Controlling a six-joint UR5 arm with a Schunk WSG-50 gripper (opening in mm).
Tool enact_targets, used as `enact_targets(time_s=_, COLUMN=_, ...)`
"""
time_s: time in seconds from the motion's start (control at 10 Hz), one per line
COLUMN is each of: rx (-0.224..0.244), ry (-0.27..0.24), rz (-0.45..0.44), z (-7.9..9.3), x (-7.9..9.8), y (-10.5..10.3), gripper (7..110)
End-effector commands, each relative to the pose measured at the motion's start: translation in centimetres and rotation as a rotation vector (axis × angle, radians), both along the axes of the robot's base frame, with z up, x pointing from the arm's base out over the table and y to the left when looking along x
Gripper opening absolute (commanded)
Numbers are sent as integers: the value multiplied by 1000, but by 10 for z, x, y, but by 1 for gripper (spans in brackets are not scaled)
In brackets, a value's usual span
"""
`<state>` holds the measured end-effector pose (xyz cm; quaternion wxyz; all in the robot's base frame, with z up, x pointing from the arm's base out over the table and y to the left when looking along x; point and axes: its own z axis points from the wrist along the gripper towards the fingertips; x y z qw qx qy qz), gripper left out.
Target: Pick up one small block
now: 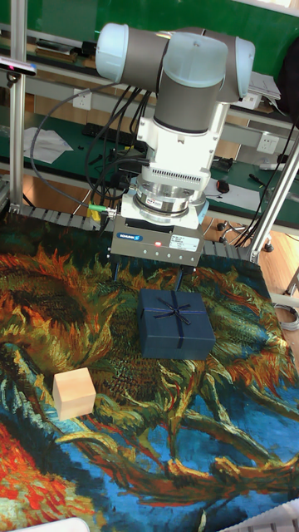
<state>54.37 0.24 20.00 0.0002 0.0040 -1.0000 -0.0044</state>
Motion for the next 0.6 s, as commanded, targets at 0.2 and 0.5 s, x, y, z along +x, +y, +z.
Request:
enact_targets(time_s=0.2, rx=40, ry=5, rz=-6, z=0, x=-1, y=11, gripper=7)
enact_targets(time_s=0.5, rx=40, ry=5, rz=-6, z=0, x=-1, y=11, gripper=7)
